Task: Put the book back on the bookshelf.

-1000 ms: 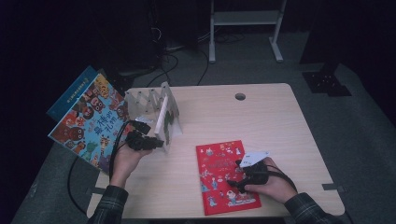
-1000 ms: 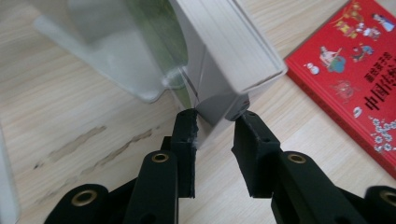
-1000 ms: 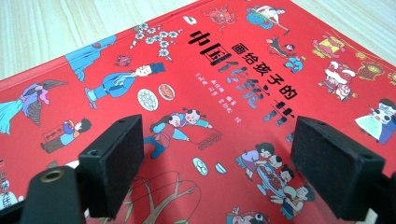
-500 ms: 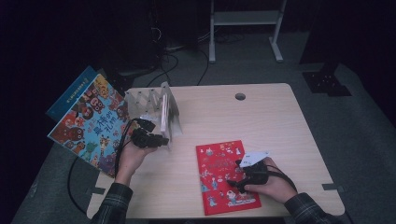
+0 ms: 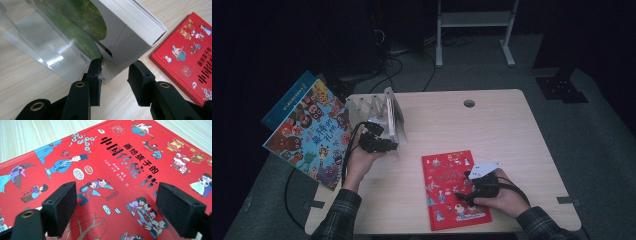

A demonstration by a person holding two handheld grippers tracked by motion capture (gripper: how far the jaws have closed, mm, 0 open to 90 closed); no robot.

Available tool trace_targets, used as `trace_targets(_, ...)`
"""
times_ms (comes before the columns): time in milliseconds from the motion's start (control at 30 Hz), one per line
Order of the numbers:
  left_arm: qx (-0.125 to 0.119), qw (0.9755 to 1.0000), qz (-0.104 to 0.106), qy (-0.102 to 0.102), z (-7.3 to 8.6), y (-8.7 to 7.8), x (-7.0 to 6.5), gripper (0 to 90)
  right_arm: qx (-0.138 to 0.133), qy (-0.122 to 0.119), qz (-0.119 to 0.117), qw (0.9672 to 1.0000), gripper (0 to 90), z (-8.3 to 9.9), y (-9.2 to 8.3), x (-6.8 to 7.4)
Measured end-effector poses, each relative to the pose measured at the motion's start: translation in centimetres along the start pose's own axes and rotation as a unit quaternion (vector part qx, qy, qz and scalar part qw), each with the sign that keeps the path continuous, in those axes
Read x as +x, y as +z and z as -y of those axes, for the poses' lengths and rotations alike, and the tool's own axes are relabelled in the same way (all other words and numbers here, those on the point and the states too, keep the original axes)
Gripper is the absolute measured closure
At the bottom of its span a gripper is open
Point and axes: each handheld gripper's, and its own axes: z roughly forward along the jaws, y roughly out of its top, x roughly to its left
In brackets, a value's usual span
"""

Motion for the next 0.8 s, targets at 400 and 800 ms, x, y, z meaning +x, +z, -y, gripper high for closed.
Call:
trace_targets(400, 0.027, 0.9993, 0.009, 0.023, 0.6, 0.1, -0.8, 45.7, -0.001, 0.001, 0.0, 1.0, 16.2, 0.0, 0.0, 0.0)
trace_targets(800, 0.022, 0.9968, 0.051, 0.058, 3.3, -1.6, -2.2, 24.6, -0.001, 0.0, 0.0, 1.0, 16.2, 0.0, 0.0, 0.0)
